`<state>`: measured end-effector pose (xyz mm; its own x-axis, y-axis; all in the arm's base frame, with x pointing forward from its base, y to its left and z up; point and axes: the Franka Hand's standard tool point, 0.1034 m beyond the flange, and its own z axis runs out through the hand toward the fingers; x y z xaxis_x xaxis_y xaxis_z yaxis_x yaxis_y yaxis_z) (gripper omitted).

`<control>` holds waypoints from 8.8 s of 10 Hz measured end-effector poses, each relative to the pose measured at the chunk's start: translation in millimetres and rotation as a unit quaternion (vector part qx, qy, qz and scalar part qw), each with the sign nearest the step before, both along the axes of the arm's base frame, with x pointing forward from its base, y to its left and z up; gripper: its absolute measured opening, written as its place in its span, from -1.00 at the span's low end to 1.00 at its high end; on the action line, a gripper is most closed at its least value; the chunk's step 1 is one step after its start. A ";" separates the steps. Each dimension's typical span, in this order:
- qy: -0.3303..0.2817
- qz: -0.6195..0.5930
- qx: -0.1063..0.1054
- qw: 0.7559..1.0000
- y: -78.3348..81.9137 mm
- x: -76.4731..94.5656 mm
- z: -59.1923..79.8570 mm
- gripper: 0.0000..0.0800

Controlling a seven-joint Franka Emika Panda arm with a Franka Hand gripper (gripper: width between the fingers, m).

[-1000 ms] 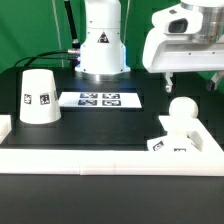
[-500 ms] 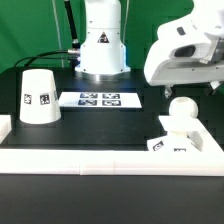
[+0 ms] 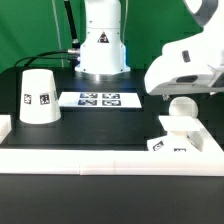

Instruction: Assemble lamp

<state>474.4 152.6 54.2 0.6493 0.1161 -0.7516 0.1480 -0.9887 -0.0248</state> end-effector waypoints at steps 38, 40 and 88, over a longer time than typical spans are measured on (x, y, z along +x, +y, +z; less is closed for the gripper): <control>-0.247 0.097 0.105 0.958 -45.5 53.8 61.6 0.44; -0.314 0.111 0.116 0.936 -53.8 67.8 75.5 0.44; -0.634 0.198 0.123 0.738 -61.9 131.4 70.6 0.75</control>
Offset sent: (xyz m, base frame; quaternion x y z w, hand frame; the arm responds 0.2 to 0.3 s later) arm -0.0036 -0.0040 -0.0036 0.0022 0.0002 0.0316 0.9995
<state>605.8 90.6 124.7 0.6912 0.5168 0.5052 0.4818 -0.8505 0.2108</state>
